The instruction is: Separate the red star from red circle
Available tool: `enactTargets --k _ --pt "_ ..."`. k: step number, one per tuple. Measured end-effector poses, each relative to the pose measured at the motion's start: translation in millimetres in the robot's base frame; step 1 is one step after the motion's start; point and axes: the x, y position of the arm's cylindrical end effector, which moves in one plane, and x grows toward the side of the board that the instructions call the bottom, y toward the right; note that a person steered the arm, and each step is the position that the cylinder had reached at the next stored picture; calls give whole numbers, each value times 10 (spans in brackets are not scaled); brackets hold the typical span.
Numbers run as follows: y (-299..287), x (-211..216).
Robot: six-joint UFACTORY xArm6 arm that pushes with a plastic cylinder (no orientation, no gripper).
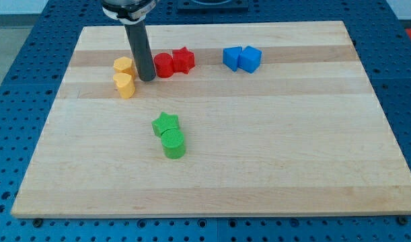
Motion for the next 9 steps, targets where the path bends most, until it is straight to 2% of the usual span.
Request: enactTargets --k 1,3,5,9 --pt "-62 -297" --pt "-48 -1407" --pt "246 -1545" --pt "290 -1391"
